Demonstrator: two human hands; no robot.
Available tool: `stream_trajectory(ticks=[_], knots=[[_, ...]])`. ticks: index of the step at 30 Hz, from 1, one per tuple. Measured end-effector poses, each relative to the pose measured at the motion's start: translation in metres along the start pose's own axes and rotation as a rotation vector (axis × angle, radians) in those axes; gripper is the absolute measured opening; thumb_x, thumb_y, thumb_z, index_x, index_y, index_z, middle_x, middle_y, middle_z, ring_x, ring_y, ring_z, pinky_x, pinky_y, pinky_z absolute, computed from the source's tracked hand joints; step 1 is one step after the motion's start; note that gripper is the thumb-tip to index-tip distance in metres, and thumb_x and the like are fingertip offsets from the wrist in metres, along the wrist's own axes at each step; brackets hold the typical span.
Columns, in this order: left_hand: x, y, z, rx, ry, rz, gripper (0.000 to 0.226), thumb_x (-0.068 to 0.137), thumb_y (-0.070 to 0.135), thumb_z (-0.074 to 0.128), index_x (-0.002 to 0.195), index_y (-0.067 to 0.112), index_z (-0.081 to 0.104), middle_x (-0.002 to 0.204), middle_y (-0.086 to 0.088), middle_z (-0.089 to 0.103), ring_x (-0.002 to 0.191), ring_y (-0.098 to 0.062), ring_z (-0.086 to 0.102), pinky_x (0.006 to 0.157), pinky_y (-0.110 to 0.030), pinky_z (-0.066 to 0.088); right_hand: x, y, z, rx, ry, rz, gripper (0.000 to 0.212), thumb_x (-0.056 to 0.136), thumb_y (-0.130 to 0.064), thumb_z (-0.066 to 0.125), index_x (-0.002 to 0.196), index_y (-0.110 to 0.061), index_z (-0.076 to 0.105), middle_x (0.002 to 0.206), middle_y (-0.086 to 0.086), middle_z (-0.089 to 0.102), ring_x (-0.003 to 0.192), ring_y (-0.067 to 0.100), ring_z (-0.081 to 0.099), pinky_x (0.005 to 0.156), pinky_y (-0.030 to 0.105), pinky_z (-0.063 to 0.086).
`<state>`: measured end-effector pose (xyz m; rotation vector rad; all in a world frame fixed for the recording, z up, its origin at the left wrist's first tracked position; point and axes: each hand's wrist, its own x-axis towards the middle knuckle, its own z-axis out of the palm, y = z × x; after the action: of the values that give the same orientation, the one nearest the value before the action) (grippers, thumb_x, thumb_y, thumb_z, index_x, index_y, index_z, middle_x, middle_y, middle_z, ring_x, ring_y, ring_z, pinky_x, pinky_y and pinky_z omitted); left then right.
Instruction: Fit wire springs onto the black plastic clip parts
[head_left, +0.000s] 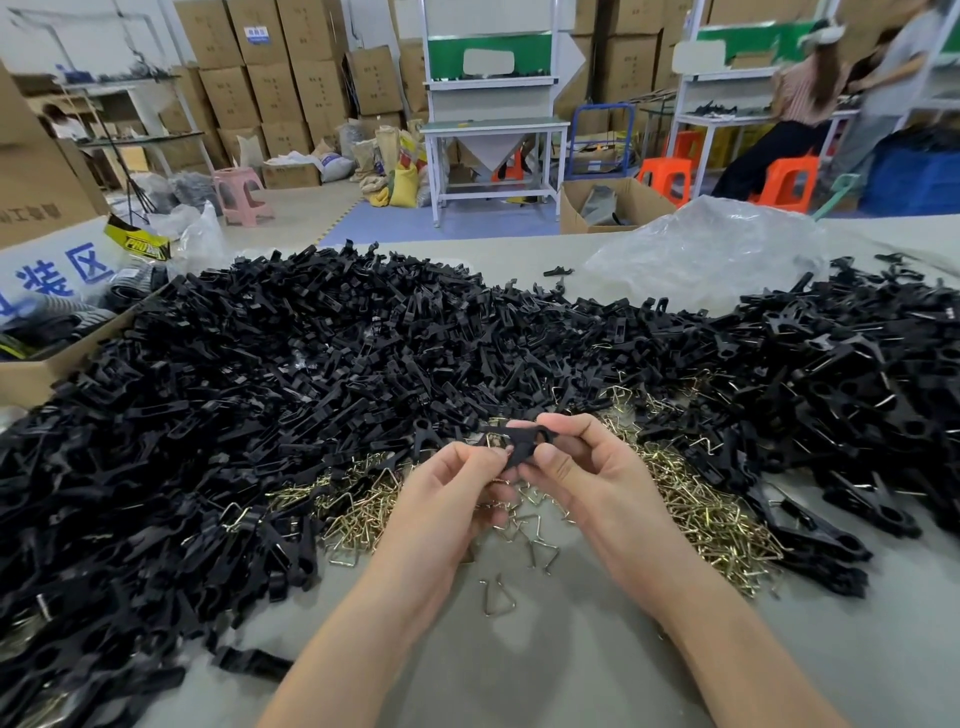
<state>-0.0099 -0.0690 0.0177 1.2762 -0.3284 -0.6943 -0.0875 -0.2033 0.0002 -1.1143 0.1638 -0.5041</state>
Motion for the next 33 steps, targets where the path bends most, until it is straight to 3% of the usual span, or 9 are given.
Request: stream_trajectory(ticks=[4,8,12,14,17,20,27,31,33], knots=[[-0.002,0.006,-0.001,-0.047,-0.158,-0.002,0.021,0.084,0.034,0.075,0.087,0.014,0.080,0.081,-0.005,0.069,0.068,-0.014,0.062,0.062,-0.027,0.053,-0.002,-0.002,0.001,0.005,-0.099,0.043,0.023,0.079,-0.023,0.076,0.102,-0.020,0.077,0.101,0.013,0.075,0.086,0.020,0.070,0.086,0.030,0.058],[-0.008,0.003,0.005,-0.075,-0.287,-0.004,0.028,0.087,0.039,0.064,0.088,0.012,0.071,0.075,-0.005,0.060,0.067,-0.018,0.061,0.057,-0.030,0.053,-0.005,-0.005,0.004,-0.008,-0.226,0.121,0.038,0.087,-0.028,0.077,0.121,-0.013,0.072,0.079,0.010,0.061,0.060,0.015,0.056,0.054,0.032,0.054],[-0.011,-0.002,0.012,-0.029,-0.358,-0.001,0.042,0.087,0.050,0.063,0.103,0.011,0.066,0.067,0.000,0.052,0.059,-0.016,0.055,0.051,-0.029,0.049,-0.011,-0.008,0.006,-0.164,-0.244,0.145,0.032,0.094,-0.033,0.069,0.124,-0.020,0.070,0.064,0.004,0.055,0.051,0.017,0.057,0.047,0.031,0.053],[-0.010,-0.006,0.012,0.016,-0.309,0.030,0.054,0.080,0.054,0.066,0.103,0.005,0.062,0.061,0.004,0.043,0.052,-0.013,0.046,0.049,-0.028,0.047,-0.014,-0.008,0.009,-0.211,-0.245,0.133,0.030,0.094,-0.033,0.067,0.121,-0.022,0.071,0.066,0.005,0.059,0.054,0.020,0.062,0.048,0.031,0.054],[-0.007,-0.010,0.010,0.043,-0.199,0.063,0.054,0.074,0.057,0.063,0.099,0.010,0.059,0.054,0.006,0.032,0.042,-0.011,0.033,0.045,-0.026,0.040,-0.014,-0.007,0.012,-0.209,-0.258,0.106,0.029,0.096,-0.027,0.063,0.123,-0.021,0.070,0.079,0.016,0.068,0.063,0.026,0.067,0.053,0.033,0.057],[-0.002,-0.011,0.007,0.074,-0.123,0.074,0.046,0.076,0.064,0.060,0.077,0.018,0.058,0.051,0.004,0.027,0.042,-0.013,0.029,0.047,-0.027,0.035,-0.014,-0.008,0.014,-0.231,-0.285,0.087,0.029,0.094,-0.025,0.065,0.123,-0.021,0.070,0.093,0.022,0.072,0.071,0.025,0.071,0.061,0.031,0.059],[0.004,-0.011,0.002,0.152,-0.061,0.077,0.051,0.074,0.070,0.057,0.057,0.023,0.047,0.046,0.003,0.026,0.038,-0.016,0.027,0.046,-0.030,0.032,-0.012,-0.005,0.010,-0.217,-0.322,0.093,0.042,0.091,-0.027,0.072,0.132,-0.032,0.065,0.123,0.005,0.069,0.084,0.030,0.072,0.073,0.038,0.061],[0.004,-0.013,-0.002,0.173,-0.088,0.072,0.062,0.074,0.075,0.062,0.054,0.021,0.042,0.043,0.003,0.025,0.037,-0.018,0.027,0.047,-0.031,0.032,-0.011,-0.003,0.009,-0.384,-0.306,0.056,0.042,0.090,-0.038,0.073,0.131,-0.037,0.064,0.121,-0.001,0.072,0.094,0.023,0.073,0.091,0.050,0.059],[0.005,-0.012,-0.003,0.188,-0.112,0.065,0.073,0.069,0.084,0.063,0.056,0.015,0.042,0.043,0.003,0.028,0.037,-0.018,0.030,0.048,-0.031,0.036,-0.013,-0.002,0.009,-0.395,-0.317,0.054,0.040,0.091,-0.039,0.073,0.129,-0.033,0.065,0.104,0.006,0.076,0.085,0.027,0.073,0.088,0.058,0.057]])
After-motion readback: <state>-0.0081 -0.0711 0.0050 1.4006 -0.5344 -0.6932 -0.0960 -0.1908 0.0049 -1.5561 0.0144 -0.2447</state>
